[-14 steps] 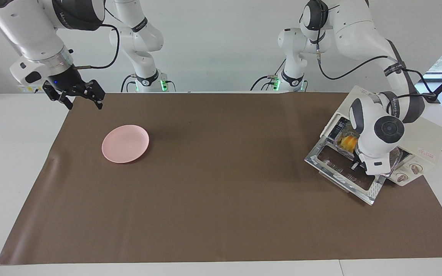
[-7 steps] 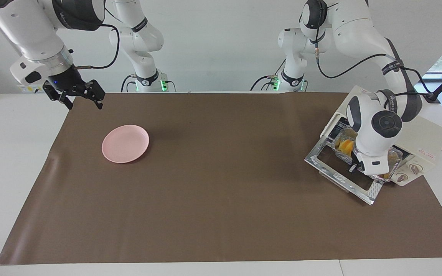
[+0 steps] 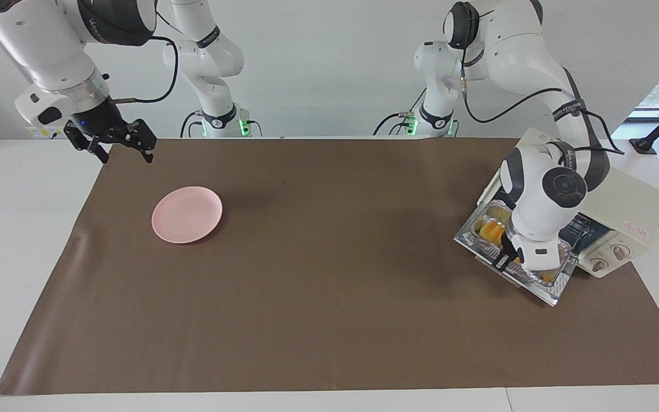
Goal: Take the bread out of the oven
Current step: 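Carry the foil tray toward the pink plate with the left gripper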
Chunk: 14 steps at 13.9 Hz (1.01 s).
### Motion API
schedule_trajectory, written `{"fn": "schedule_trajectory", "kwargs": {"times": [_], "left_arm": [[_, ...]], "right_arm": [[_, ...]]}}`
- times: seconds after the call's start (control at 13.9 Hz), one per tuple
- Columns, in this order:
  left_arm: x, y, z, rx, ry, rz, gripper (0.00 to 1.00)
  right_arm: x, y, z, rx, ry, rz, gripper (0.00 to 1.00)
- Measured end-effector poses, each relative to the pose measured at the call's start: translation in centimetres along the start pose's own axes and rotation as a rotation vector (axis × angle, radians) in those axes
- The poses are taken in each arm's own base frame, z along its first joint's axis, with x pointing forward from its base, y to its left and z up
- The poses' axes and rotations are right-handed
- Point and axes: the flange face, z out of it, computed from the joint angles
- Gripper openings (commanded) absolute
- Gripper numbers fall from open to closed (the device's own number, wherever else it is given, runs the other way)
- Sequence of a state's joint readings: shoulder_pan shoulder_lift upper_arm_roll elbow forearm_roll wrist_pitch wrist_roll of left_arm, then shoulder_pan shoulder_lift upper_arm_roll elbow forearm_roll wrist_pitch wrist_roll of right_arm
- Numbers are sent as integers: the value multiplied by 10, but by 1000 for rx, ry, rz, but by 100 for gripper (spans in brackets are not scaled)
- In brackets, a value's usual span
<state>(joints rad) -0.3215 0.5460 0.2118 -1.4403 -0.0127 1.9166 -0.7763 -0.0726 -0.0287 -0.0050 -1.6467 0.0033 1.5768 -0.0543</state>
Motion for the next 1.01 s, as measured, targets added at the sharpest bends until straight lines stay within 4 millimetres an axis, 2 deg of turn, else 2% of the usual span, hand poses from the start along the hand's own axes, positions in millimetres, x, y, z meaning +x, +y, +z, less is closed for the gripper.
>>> {"fn": "schedule_trajectory", "kwargs": {"times": [0.22, 0.36, 0.5, 0.72, 0.94, 1.01], "left_arm": [[-11, 54, 0, -8, 5, 50, 0], [-36, 85, -1, -8, 8, 103, 0], [-78, 118, -6, -24, -3, 178, 0], [-153, 162, -12, -58, -57, 303, 0], [-220, 192, -18, -71, -71, 383, 0], [-236, 199, -20, -81, -80, 391, 0]], "right_arm": [[0, 0, 1, 0, -2, 0, 100], [-1, 0, 3, 0, -7, 0, 100], [-1, 0, 5, 1, -14, 0, 100], [-3, 0, 7, 1, -18, 1, 100], [-4, 0, 7, 1, -18, 1, 100], [-5, 0, 7, 1, -18, 1, 100]]}}
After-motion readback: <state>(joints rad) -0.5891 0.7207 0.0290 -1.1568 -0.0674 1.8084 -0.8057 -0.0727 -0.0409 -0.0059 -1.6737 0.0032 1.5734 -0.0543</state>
